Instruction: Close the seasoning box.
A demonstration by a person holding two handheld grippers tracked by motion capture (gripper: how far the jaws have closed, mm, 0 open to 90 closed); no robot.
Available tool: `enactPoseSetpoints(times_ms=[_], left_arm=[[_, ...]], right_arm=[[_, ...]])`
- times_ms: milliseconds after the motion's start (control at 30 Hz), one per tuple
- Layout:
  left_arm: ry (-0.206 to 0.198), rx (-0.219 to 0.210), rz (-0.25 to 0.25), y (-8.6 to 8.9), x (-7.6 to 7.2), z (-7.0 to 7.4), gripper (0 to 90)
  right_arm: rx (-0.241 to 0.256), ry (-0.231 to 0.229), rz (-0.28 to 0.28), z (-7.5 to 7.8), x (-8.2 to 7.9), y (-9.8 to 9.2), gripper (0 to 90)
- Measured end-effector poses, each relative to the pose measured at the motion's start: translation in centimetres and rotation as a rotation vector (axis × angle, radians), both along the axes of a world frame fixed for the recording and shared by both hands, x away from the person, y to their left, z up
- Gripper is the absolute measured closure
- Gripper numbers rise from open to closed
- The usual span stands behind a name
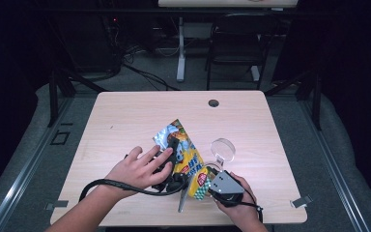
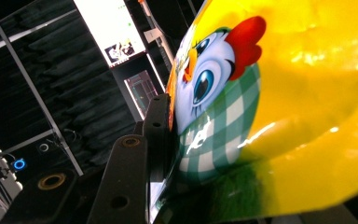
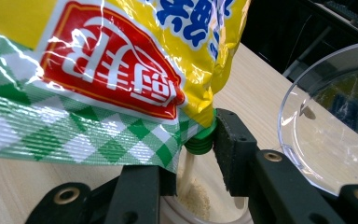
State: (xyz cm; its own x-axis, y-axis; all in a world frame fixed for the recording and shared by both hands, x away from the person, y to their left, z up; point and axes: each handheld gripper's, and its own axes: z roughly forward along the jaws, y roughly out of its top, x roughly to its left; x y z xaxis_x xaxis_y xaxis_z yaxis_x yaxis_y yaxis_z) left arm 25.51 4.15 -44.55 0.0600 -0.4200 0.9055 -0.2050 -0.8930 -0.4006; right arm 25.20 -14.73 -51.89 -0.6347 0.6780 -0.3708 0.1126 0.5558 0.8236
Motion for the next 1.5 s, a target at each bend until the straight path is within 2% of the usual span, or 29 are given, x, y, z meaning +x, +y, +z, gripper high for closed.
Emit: enactPoseSetpoints(times_ms=[33, 67, 867, 1500], left_arm=[[0.001, -0.002, 0.0, -0.01, 0.01, 0.0, 67.8], [-0.013, 0.019, -0.009, -0.15, -0.01, 0.14, 67.8], [-0.014, 0.025, -0.013, -0.39, 0.01, 0.41, 68.0], [-0.015, 0.026, -0.014, -0.41, -0.04, 0.4, 68.0]], right_arm=[[0.0, 0.0, 0.0, 0.0, -0.01, -0.01, 70.9], [0.002, 0.0, 0.0, 0.01, 0.02, -0.05, 70.9], [0.029, 0.012, 0.002, 0.14, 0.1, -0.3, 70.9], [0.021, 0.008, 0.0, 0.13, 0.11, -0.3, 70.9]])
